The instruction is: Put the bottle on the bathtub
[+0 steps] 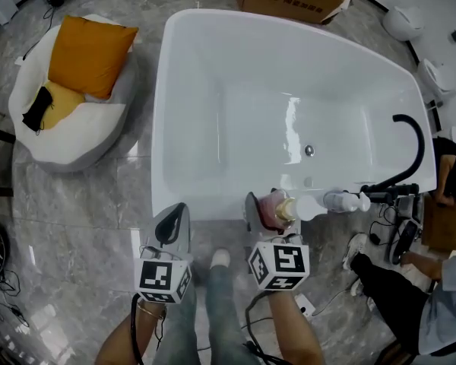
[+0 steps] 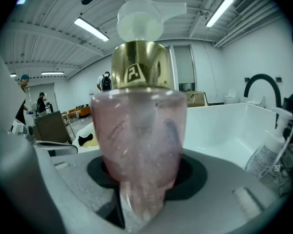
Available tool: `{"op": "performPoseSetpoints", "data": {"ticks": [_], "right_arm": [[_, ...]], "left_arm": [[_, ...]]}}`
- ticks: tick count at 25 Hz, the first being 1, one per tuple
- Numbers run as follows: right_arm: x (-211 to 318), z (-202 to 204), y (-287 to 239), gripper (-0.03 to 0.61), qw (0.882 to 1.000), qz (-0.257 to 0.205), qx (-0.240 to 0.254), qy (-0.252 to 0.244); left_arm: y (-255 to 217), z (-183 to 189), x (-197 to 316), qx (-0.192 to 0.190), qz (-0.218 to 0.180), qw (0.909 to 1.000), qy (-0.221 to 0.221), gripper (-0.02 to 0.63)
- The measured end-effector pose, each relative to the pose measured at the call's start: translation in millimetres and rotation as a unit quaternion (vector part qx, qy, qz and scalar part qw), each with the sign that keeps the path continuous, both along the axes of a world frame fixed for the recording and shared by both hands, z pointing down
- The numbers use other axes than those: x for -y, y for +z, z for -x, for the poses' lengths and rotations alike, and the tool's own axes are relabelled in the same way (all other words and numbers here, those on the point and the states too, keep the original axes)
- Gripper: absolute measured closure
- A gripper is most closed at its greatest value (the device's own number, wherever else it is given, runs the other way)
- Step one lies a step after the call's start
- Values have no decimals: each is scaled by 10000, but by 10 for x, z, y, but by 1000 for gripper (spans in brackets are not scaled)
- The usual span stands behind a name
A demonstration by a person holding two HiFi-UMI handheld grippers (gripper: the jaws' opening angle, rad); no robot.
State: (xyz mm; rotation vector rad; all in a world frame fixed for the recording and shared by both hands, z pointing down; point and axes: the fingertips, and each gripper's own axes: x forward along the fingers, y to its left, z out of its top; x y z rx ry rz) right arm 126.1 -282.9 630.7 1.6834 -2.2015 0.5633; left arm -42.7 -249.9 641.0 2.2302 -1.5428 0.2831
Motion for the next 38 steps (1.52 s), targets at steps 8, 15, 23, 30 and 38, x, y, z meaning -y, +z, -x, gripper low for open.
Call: {"op": "performPoseSetpoints", "data": {"ticks": [8,15,23,30,38], "right_arm": [[21,-35,111,364,10000,1,38,62],[48,-46,154,362,10000,-56,6,40],[4,11,148,362,9996,-224,-172,-68],[-24,52,132,360,9986,-394,-326,-125],[-51,73,128,360,9978,-543,-378,-98]], "left_arm": [[117,30,24,29,29,10000,-53,606],[180,-22,14,-3,35,9999,-106,606],[262,-55,-62,-59,150,9998,-137,606],[294,-112,-107,-124,233,9996,-105,606],[368,-162,-149,-107,315,9994,-17,606]]}}
